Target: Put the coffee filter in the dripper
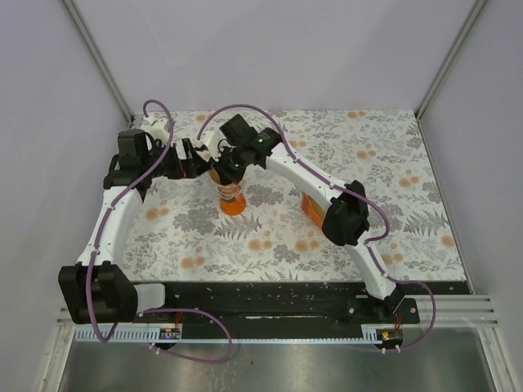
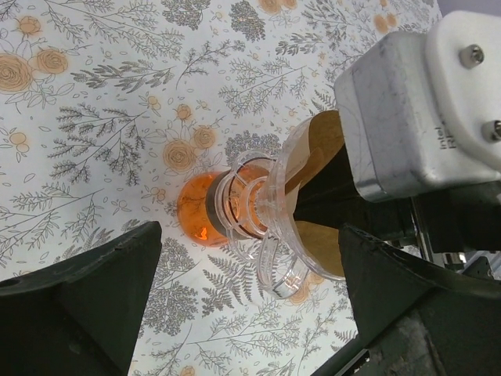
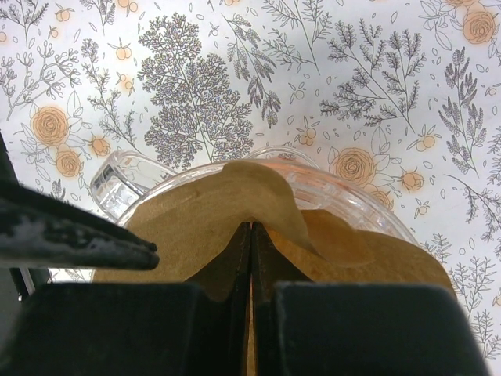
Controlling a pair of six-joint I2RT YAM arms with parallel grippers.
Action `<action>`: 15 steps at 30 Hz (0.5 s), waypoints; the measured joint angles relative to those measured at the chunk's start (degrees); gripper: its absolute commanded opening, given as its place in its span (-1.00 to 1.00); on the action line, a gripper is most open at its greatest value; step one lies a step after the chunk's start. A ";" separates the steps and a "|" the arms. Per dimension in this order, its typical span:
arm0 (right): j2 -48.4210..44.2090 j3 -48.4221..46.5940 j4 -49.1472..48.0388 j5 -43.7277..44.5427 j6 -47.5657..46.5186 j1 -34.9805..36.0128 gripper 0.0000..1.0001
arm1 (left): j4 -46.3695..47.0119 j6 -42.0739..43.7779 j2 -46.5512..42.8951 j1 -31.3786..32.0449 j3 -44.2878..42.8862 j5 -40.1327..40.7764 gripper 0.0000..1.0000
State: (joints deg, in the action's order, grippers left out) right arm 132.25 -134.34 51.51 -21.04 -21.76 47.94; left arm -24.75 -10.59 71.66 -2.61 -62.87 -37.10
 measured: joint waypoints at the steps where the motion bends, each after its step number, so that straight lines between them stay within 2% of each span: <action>1: 0.20 -0.35 0.26 0.02 0.11 0.00 -1.00 | 0.00 0.04 0.17 0.11 0.04 -0.09 0.98; 15: 0.79 -1.29 1.51 0.55 3.19 0.17 -1.00 | 0.28 2.89 3.32 1.95 0.63 -1.18 0.98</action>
State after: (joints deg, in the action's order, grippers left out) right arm 133.03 -135.63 53.01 -20.49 -18.57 48.12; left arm -24.47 -7.70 74.98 -0.67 -62.24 -38.28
